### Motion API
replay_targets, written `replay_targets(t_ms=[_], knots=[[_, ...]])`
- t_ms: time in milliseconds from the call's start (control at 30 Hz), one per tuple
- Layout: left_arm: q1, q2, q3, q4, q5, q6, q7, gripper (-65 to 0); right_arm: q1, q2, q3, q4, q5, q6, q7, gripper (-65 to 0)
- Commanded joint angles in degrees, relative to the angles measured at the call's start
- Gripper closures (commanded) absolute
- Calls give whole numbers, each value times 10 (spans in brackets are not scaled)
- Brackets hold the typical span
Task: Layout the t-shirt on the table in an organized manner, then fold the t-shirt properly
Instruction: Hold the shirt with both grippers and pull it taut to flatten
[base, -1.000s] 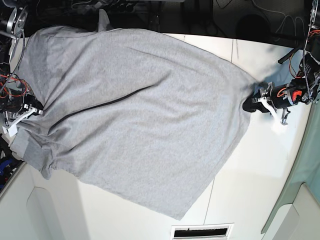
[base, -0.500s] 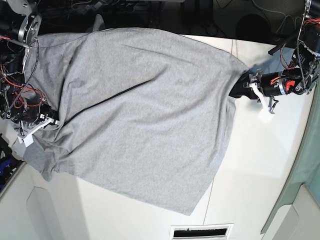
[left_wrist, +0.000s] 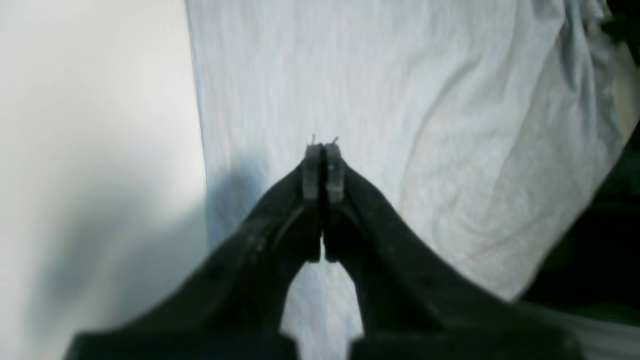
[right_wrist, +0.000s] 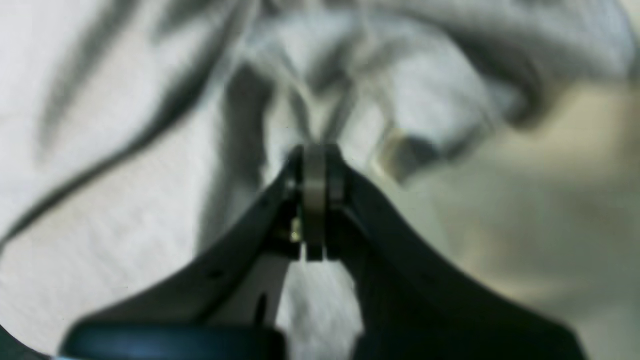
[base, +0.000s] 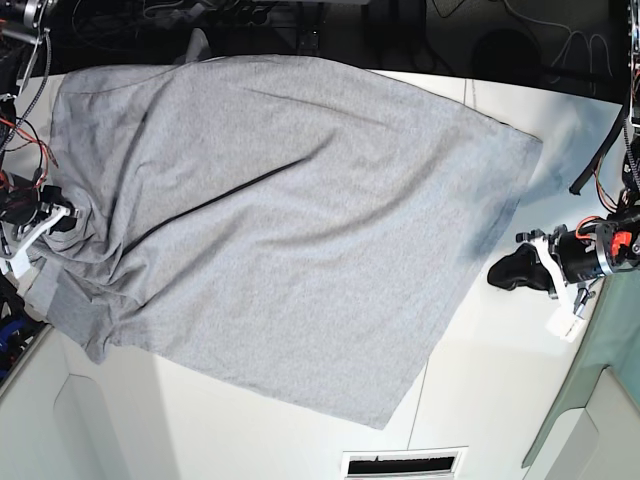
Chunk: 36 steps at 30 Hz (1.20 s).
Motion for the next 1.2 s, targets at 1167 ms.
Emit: replay_targets(t_ms=[1167], knots=[[-127, 43, 145, -380, 183, 113, -112, 0, 10, -15, -21, -162, -16, 12, 85, 0]])
